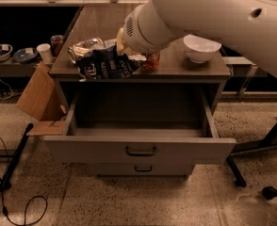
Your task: Place blue chip bag into top drawer
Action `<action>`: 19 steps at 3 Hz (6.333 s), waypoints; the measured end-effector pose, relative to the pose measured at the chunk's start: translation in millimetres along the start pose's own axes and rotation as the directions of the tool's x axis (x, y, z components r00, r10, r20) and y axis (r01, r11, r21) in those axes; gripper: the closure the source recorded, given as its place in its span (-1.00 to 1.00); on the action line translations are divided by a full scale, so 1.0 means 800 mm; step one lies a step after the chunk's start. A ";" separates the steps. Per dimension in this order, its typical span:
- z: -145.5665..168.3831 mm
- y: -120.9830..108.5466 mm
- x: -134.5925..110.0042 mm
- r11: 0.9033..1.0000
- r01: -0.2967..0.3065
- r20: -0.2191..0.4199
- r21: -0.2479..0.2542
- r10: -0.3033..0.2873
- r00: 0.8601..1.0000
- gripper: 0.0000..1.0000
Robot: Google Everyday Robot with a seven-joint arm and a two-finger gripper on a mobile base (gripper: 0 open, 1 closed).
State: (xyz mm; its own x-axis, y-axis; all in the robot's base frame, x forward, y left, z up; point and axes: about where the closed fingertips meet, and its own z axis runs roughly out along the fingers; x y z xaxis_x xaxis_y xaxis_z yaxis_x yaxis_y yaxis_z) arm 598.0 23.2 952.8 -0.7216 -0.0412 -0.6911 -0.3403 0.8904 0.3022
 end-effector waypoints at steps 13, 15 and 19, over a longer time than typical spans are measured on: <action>0.238 -0.056 0.124 0.860 -0.476 -0.087 0.183 0.496 0.864 1.00; 0.253 -0.058 0.108 0.885 -0.441 -0.048 0.152 0.452 0.891 1.00; 0.259 -0.063 0.118 0.945 -0.298 -0.011 0.132 0.302 0.953 0.03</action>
Offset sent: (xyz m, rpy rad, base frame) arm -0.0071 -0.0005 0.0014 -0.0044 -0.0397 0.0129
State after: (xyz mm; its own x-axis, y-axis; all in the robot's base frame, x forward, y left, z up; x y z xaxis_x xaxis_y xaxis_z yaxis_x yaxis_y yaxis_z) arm 671.7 68.5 736.7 -0.7974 0.2244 -0.5601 -0.0269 0.9141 0.4046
